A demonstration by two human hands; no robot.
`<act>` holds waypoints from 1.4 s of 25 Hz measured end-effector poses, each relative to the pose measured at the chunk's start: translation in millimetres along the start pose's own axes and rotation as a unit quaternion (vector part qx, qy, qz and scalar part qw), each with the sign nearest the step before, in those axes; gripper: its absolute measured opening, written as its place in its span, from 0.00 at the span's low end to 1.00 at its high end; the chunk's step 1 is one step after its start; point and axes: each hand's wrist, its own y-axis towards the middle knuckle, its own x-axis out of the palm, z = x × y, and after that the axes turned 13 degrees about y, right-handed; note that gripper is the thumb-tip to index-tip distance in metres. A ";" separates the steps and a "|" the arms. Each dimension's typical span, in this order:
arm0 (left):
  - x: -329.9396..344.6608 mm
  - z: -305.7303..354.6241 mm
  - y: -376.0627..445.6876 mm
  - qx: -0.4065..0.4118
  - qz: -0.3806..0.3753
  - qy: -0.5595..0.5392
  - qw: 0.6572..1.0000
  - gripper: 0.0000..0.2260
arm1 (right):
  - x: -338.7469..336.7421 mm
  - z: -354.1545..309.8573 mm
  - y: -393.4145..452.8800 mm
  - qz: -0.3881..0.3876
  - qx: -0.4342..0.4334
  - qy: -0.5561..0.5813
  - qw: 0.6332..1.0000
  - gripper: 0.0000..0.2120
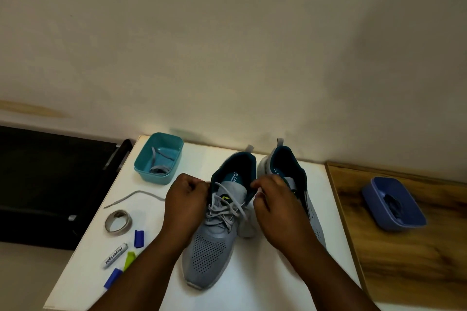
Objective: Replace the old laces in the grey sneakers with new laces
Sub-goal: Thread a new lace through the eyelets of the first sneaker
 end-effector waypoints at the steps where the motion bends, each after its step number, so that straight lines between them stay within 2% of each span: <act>1: -1.6 -2.2 0.7 -0.002 0.002 -0.007 1.000 0.12 | 0.0 -1.3 -1.0 0.024 0.017 0.008 1.000 0.11; 2: -2.2 -2.7 1.3 -0.008 -0.005 -0.007 1.000 0.14 | 2.0 -2.6 -1.8 0.039 0.042 0.026 0.998 0.14; 4: 0.7 0.9 -1.1 -0.018 -0.026 -0.007 0.999 0.12 | 9.6 -2.4 -3.2 0.029 0.075 0.062 0.995 0.20; 6: 4.2 4.7 -4.4 -0.046 -0.060 -0.039 0.996 0.05 | 14.6 -0.7 -3.3 0.014 0.074 0.050 0.996 0.18; 8: 3.8 3.5 -0.8 -0.093 -0.098 -0.092 0.987 0.04 | 10.9 0.6 -0.2 0.014 0.070 0.031 0.997 0.16; 9: -0.8 2.7 2.0 -0.110 -0.092 -0.107 0.984 0.03 | 6.4 1.0 1.8 0.010 0.072 0.023 0.997 0.16; 10: -8.1 2.7 5.5 -0.120 -0.057 -0.108 0.985 0.03 | 2.1 1.3 3.4 0.004 0.075 0.012 0.997 0.16; 12: -26.2 0.2 13.4 -0.109 0.098 -0.062 0.987 0.03 | -3.7 0.1 5.2 -0.009 0.086 -0.017 0.996 0.17; 14: -36.4 -2.3 12.0 -0.077 0.233 -0.031 0.969 0.07 | -5.7 -0.1 4.4 -0.014 0.095 -0.034 0.995 0.17; 16: -28.5 -1.1 -2.0 0.040 0.260 0.051 0.964 0.12 | -4.9 -0.2 2.1 -0.012 0.090 -0.038 0.995 0.17; 17: -17.7 -2.8 -7.2 0.124 0.230 0.156 0.953 0.15 | -4.8 -0.6 1.3 -0.009 0.087 -0.039 0.995 0.17; 18: -5.8 -8.0 -9.8 0.196 0.169 0.273 0.927 0.15 | -4.4 -1.0 0.8 -0.006 0.084 -0.039 0.996 0.18; 19: 5.8 -14.1 -11.2 0.236 0.101 0.355 0.899 0.13 | -4.3 -1.6 0.6 -0.004 0.081 -0.039 0.996 0.18; 20: 13.3 -16.5 -12.3 0.229 0.038 0.390 0.891 0.12 | -3.7 -1.7 0.3 -0.002 0.079 -0.040 0.996 0.18; 21: 16.2 -18.7 -9.9 0.216 0.005 0.388 0.896 0.11 | -3.8 -1.5 -0.5 -0.002 0.078 -0.043 0.996 0.18; 22: 15.1 -17.7 -6.7 0.216 0.003 0.369 0.904 0.08 | -4.2 -0.8 -0.7 -0.003 0.076 -0.047 0.996 0.18; 24: 6.5 -15.7 -2.2 0.246 0.075 0.315 0.914 0.04 | -6.9 1.5 0.9 -0.009 0.078 -0.060 0.995 0.18; 26: -9.7 -15.7 5.1 0.171 0.181 0.207 0.946 0.05 | -9.7 2.6 2.3 -0.023 0.089 -0.065 0.994 0.17; 28: -19.5 -17.1 8.7 0.079 0.227 0.177 0.955 0.07 | -10.4 2.6 0.4 -0.026 0.088 -0.069 0.993 0.17; 29: -16.7 -16.5 5.3 0.070 0.211 0.224 0.949 0.09 | -9.4 2.4 -0.4 -0.022 0.082 -0.066 0.994 0.18; 30: -10.0 -18.0 -0.3 0.099 0.176 0.285 0.937 0.15 | -7.3 2.2 -1.0 -0.019 0.078 -0.059 0.995 0.18; 31: -1.5 -19.9 -5.3 0.162 0.135 0.337 0.918 0.20 | -5.8 2.1 -1.4 -0.016 0.076 -0.051 0.996 0.18; 33: 11.1 -15.6 -10.9 0.246 0.055 0.366 0.896 0.22 | -4.9 3.4 -0.9 -0.014 0.076 -0.044 0.996 0.18; 35: 13.0 -9.6 -10.3 0.219 0.002 0.355 0.909 0.20 | -5.2 4.4 -0.5 -0.013 0.077 -0.047 0.996 0.18</act>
